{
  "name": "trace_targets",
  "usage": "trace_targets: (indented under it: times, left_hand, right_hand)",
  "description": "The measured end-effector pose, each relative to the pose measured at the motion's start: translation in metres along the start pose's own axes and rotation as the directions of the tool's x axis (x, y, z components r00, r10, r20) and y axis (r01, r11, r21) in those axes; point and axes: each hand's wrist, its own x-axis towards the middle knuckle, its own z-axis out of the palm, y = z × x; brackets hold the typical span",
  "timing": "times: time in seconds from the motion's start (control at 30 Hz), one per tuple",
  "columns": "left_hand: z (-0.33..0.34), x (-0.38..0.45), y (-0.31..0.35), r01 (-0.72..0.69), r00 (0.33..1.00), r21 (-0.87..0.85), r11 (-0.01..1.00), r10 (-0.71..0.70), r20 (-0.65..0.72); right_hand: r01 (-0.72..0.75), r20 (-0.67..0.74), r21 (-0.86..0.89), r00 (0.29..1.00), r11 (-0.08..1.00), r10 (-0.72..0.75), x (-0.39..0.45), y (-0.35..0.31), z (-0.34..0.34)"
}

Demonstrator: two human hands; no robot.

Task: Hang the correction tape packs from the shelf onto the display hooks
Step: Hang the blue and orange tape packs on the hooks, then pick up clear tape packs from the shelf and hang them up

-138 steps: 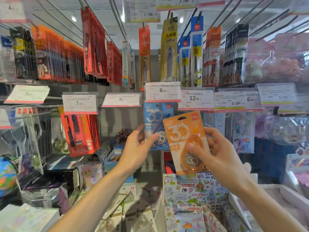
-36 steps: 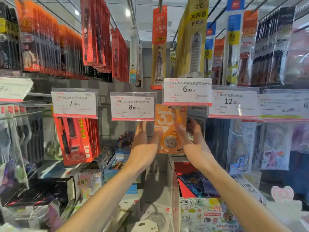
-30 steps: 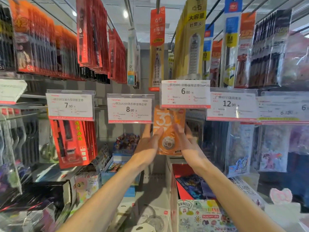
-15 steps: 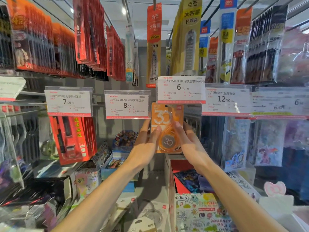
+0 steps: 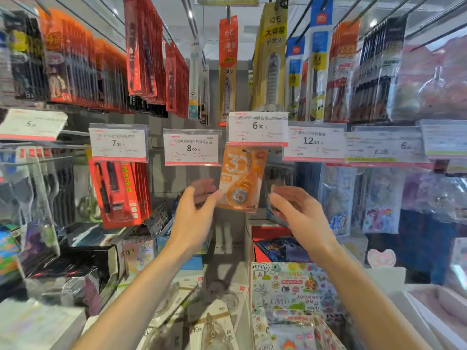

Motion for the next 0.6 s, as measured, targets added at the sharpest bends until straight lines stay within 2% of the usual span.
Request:
trace_targets:
  times: [0.13,0.23,0.6]
  left_hand:
    - [-0.017,-0.038,0.013,-0.028,1.000,-0.028,0.999,0.028,0.011]
    - [-0.029,-0.067,0.018,-0.023,1.000,-0.057,0.998,0.023,0.005]
    - [-0.114,-0.122,-0.016,0.043,0.998,-0.122,0.992,-0.047,-0.033]
  right_hand:
    - [-0.023,0.000,0.159,1.000,0.987,0.023,-0.035,-0.007,-0.004]
    - [-0.050,0.027,0.213,0.999,0.976,0.045,-0.060,-0.008,0.000]
    - [-0.124,0.083,0.204,0.991,0.971,0.109,-0.129,-0.001,0.054]
